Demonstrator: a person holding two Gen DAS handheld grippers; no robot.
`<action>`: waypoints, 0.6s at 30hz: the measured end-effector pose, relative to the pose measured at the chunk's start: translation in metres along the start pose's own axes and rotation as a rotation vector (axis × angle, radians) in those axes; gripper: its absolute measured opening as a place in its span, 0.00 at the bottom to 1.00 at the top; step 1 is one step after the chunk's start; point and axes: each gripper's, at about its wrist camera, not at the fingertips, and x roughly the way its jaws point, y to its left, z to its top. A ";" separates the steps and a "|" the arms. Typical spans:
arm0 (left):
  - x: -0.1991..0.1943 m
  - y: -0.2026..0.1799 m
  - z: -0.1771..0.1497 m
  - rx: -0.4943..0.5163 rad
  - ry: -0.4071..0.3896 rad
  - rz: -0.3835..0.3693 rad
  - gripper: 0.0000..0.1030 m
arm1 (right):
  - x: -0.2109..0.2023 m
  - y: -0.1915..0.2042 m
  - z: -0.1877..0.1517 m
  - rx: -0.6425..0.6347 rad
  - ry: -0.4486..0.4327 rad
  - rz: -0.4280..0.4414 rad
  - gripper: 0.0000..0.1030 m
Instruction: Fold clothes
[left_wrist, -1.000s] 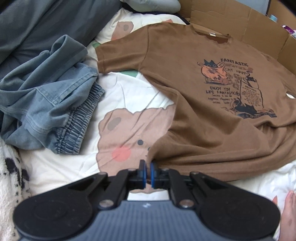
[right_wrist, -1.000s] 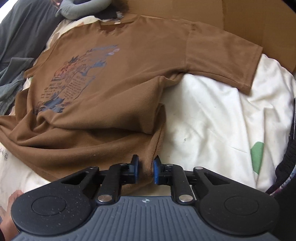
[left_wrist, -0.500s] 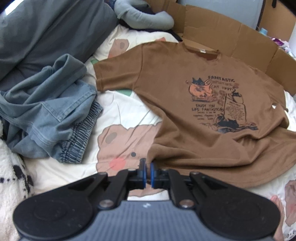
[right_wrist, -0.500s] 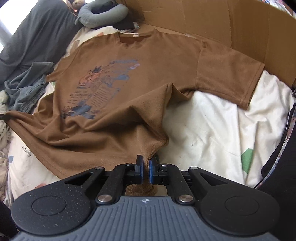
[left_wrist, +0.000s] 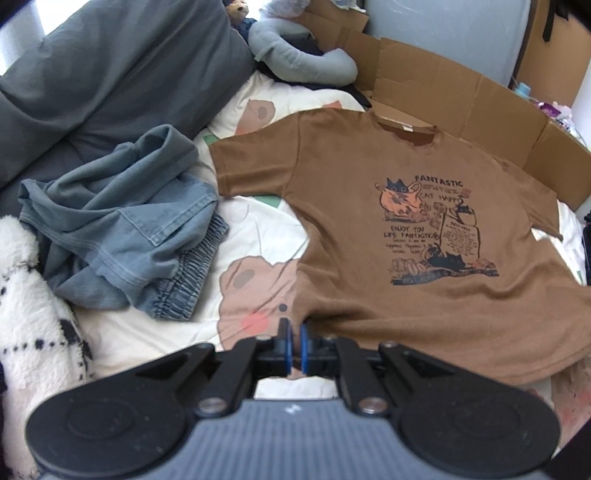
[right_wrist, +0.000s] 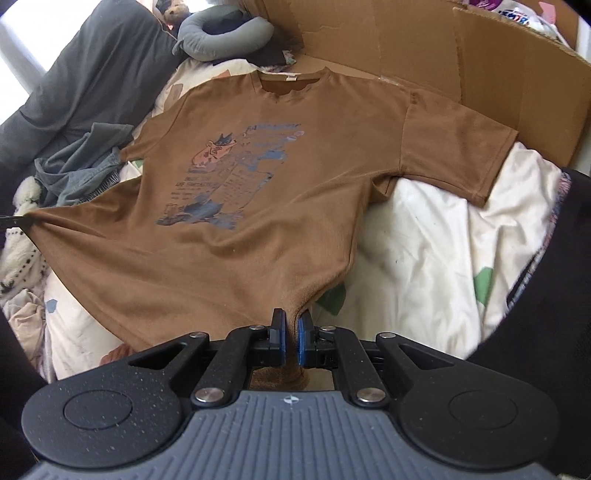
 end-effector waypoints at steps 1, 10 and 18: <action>-0.003 0.001 0.001 0.000 -0.004 -0.002 0.05 | -0.005 0.001 0.001 0.002 -0.009 -0.001 0.04; -0.031 0.002 0.017 -0.014 -0.064 -0.012 0.05 | -0.048 0.010 0.016 0.005 -0.094 -0.008 0.04; -0.050 0.002 0.031 -0.026 -0.109 -0.018 0.05 | -0.078 0.023 0.048 -0.034 -0.169 -0.007 0.04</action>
